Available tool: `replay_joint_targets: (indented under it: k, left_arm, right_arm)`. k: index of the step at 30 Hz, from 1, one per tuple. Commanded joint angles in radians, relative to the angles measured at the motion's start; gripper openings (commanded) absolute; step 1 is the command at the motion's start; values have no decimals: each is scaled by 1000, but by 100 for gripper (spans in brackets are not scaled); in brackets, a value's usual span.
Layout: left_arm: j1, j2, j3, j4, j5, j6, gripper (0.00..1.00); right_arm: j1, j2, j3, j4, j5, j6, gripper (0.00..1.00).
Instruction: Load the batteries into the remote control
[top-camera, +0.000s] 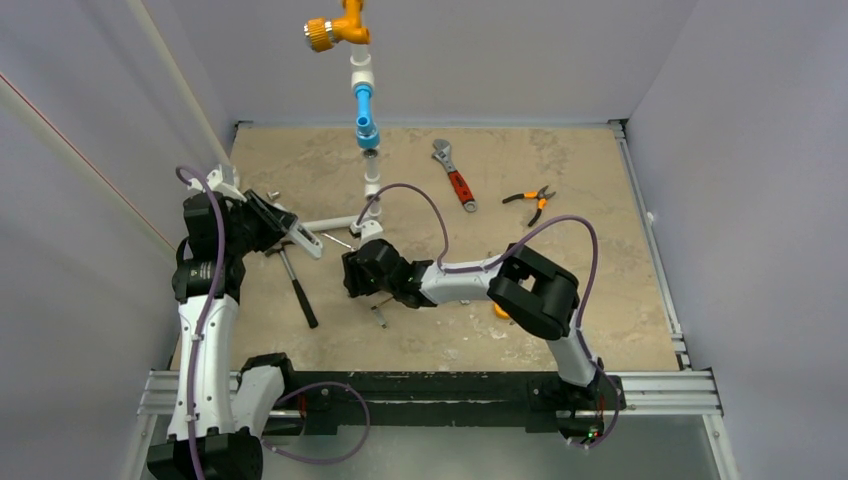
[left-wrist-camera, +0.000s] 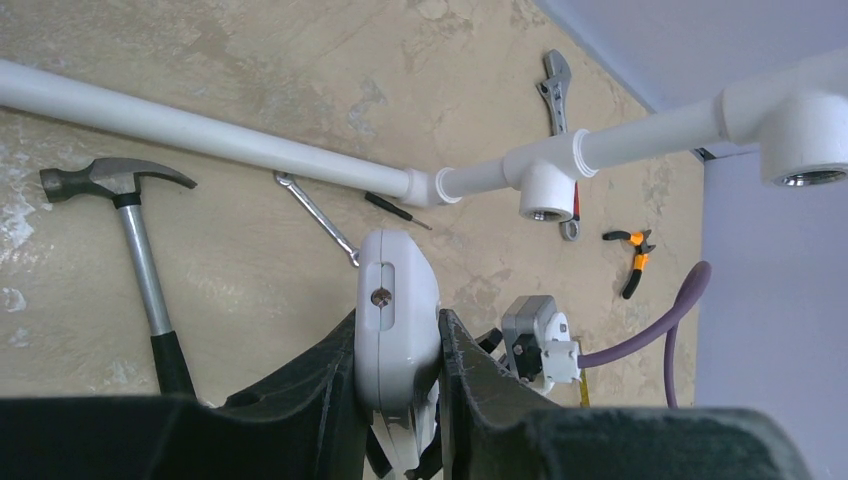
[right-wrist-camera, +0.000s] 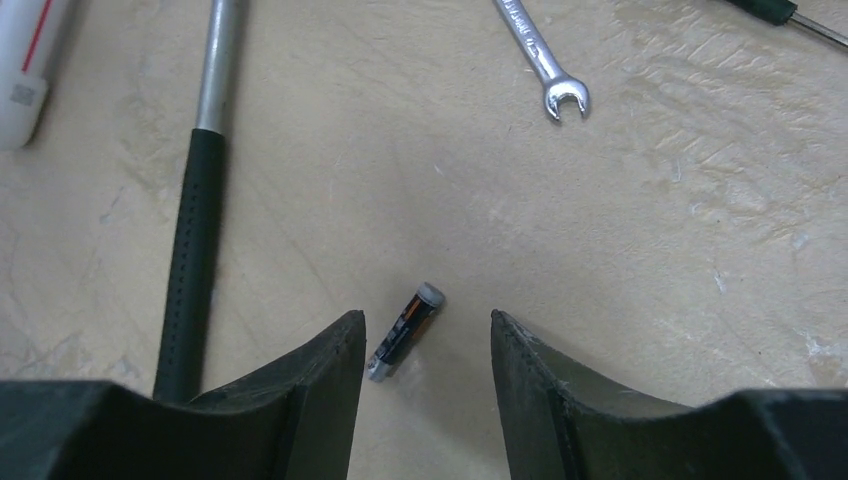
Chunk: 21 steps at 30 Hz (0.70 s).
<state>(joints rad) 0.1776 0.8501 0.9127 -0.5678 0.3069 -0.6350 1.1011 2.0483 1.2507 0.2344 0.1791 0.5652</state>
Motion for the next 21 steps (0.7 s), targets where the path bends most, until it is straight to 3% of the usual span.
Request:
replay_joint_targets:
  k: [1, 11, 21]
  left_arm:
    - [9, -17, 37, 13, -3, 17, 0]
    - [9, -14, 38, 14, 3, 17, 0]
    - [17, -9, 31, 25, 15, 12, 0]
  right_arm:
    - [10, 31, 68, -83, 76, 9, 47]
    - [35, 77, 110, -147, 104, -52, 37]
    - [82, 79, 74, -177, 116, -166, 34]
